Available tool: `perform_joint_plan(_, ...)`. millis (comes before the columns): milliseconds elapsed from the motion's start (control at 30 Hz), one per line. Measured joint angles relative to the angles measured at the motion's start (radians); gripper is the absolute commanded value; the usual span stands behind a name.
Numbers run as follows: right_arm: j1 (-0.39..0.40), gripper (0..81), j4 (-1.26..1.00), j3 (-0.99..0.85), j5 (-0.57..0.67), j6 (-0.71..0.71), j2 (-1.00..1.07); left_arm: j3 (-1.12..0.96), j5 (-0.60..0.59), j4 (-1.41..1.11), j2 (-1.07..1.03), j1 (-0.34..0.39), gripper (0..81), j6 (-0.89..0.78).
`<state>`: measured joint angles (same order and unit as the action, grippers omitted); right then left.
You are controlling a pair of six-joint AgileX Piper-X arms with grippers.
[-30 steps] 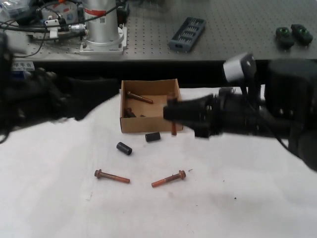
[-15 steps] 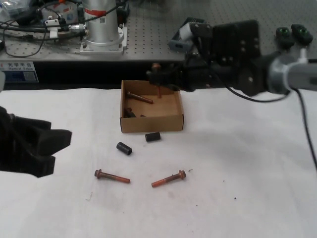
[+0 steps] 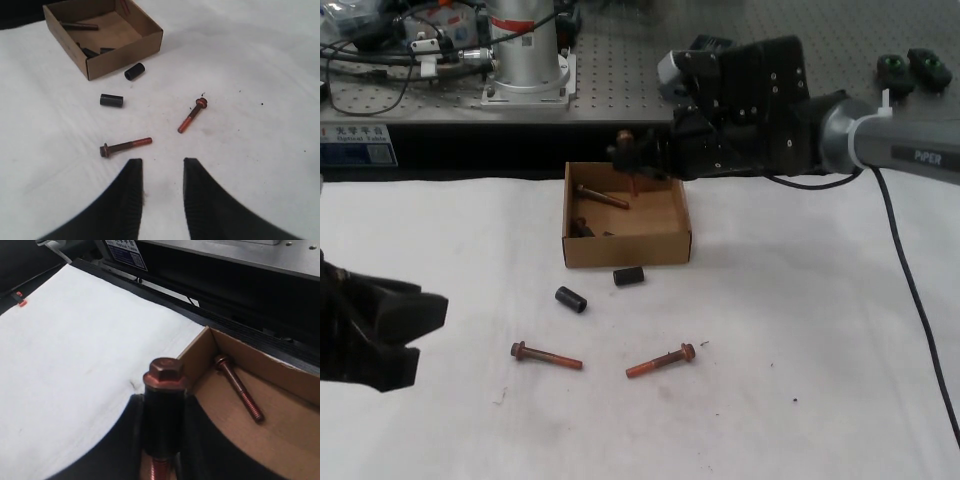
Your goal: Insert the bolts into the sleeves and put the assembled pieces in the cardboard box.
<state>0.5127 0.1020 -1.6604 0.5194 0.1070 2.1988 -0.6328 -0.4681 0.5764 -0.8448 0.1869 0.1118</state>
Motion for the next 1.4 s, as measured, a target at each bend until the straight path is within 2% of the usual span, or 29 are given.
perform_joint_plan(67, 0.000, 34.9, 0.001, 0.000, -0.007, -0.008, 0.000, 0.000, 0.000, 0.018, 0.000, 0.000, 21.2, 0.000)
perform_joint_plan(100, 0.000, 40.7, 0.001, 0.000, -0.014, -0.011, 0.000, 0.000, 0.000, 0.023, 0.000, 0.000, 21.2, 0.000)
perform_joint_plan(133, 0.000, 43.0, 0.001, -0.002, -0.024, -0.012, 0.000, 0.000, 0.000, 0.023, 0.000, 0.000, 21.2, 0.000)
perform_joint_plan(367, 0.000, 35.8, 0.001, -0.001, -0.081, -0.011, 0.000, 0.000, 0.000, 0.035, 0.000, 0.000, 21.2, -0.016)
perform_joint_plan(533, 0.000, 35.6, 0.011, -0.001, -0.078, -0.011, 0.000, 0.000, 0.000, 0.034, 0.000, 0.000, 21.2, -0.022)
perform_joint_plan(667, 0.002, 35.6, 0.116, -0.002, -0.055, -0.030, 0.000, 0.000, 0.000, 0.034, 0.000, 0.000, 21.2, -0.022)
perform_joint_plan(833, 0.023, 35.6, 0.452, -0.004, -0.073, -0.262, -0.018, 0.000, 0.000, 0.034, 0.000, 0.000, 21.2, -0.022)
perform_joint_plan(900, 0.069, 35.6, 0.610, -0.007, -0.170, -0.421, -0.061, 0.000, 0.000, 0.034, 0.000, 0.000, 21.2, -0.022)
perform_joint_plan(933, 0.072, 35.6, 0.610, -0.007, -0.170, -0.430, -0.064, 0.000, 0.000, 0.034, 0.000, 0.000, 21.2, -0.022)
perform_joint_plan(967, 0.113, 35.6, 0.680, -0.007, -0.252, -0.505, -0.089, 0.000, 0.000, 0.034, 0.000, 0.000, 21.2, -0.022)
perform_joint_plan(1067, 0.170, 35.6, 0.753, -0.009, -0.332, -0.608, -0.116, 0.000, 0.000, 0.034, 0.000, 0.000, 21.2, -0.022)
perform_joint_plan(1167, 0.207, 35.6, 0.799, -0.009, -0.364, -0.661, -0.121, 0.000, 0.000, 0.034, 0.000, 0.000, 21.2, -0.022)
perform_joint_plan(1400, 0.234, 35.6, 0.816, -0.011, -0.414, -0.684, -0.124, 0.000, 0.000, 0.034, 0.000, 0.000, 21.2, -0.022)
